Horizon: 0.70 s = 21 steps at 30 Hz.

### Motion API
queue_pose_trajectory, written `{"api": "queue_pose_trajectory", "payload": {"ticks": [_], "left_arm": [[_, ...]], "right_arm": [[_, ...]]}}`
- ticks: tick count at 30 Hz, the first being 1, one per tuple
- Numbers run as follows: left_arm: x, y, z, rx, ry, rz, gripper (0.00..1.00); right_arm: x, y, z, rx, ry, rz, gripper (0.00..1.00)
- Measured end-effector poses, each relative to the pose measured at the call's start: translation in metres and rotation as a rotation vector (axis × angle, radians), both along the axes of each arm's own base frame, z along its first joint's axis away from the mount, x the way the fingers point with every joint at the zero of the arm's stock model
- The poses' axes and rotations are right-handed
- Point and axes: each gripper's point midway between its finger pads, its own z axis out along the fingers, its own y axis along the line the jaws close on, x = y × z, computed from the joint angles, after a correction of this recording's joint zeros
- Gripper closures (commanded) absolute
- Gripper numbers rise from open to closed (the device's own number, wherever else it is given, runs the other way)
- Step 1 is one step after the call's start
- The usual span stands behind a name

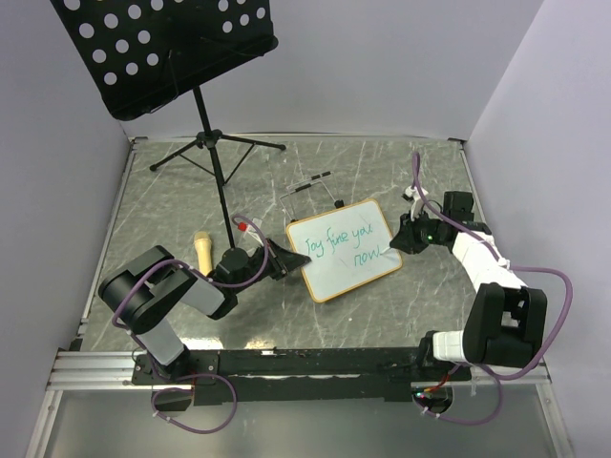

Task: Write a sentence on the whiteboard
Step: Pick up the whiteboard from the center of the board.

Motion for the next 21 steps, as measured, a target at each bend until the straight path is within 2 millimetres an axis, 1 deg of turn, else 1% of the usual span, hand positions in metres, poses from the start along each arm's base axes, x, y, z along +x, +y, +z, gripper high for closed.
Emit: {"api": "queue_pose_trajectory", "payload": {"ticks": [12,15,18,21], "left_arm": [[0.000,0.000,0.001,-0.001,-0.003,0.000,0.99],[0.000,0.000,0.000,0.004,-0.011,-0.002,0.99],[-0.001,0.000,0.001,0.016,-0.034,-0.011,0.99],[-0.002,-0.002,0.009,0.027,-0.096,-0.032,0.99]], "right_arm": [[0.000,-0.002,0.002,0.010,-0.001,-0.007,1.00],[-0.001,-0.005,0.010,0.020,-0.019,-0.016,1.00],[-0.002,-0.010,0.024,0.031,-0.065,-0.032,1.00],[-0.003,-0.015,0.037,0.047,-0.106,-0.045,1.00]]}}
